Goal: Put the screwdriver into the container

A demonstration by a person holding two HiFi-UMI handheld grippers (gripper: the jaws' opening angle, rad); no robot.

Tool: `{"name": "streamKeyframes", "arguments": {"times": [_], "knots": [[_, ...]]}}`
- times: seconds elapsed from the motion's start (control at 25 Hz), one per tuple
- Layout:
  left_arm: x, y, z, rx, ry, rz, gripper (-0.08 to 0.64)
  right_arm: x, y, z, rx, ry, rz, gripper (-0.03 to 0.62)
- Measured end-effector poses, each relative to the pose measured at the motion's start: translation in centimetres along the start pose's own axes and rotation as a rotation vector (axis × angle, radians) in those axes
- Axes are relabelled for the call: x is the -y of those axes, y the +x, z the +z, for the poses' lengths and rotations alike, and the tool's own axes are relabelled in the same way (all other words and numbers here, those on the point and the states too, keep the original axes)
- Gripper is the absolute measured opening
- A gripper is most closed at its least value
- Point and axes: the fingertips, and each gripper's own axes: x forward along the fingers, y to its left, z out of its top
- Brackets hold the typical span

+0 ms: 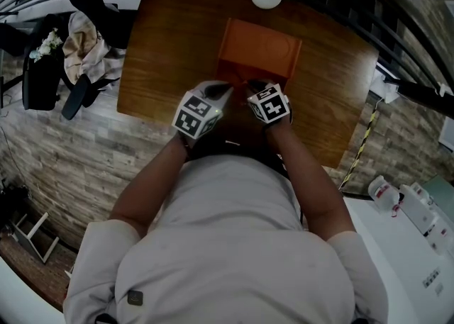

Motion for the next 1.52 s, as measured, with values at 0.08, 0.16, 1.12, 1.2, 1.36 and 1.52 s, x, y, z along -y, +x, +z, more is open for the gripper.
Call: {"name": "streamKeyframes", "arguments": {"times": [0.08,0.16,1.12,1.2,1.36,1.52], "knots": [[0.2,-0.2,0.4,0.006,0.004,0.001,0.005,-0.1,-0.6,0.5,0.017,-0.006,-0.009,0.04],[0.3,-0.4,0.7,0.01,0.015,0.0,0.005,-0.3,-1.3,0.9,0.033,-0.011,-0.014,0.027],[5.2,-3.4,4.4,0.075,0.045,-0.003,0.005,-2.5,-10.3,3.6,0.224,0.003,-0.03,0.008],[5.8,-3.6,4.7,0.09,0.045,0.008,0.005,-2.6,-11.3,3.6,0.245,-0.01,-0.022,0.008],[7.6,-4.0,5.7,0.13,0.048,0.038,0.005,-3.4,-14.2,3.9,0.301,-0.054,0.003,0.008],[8.8,-4.3,6.0,0.161,0.034,0.08,0.005,-4.4,-17.0,4.2,0.355,-0.091,0.044,0.008]]}}
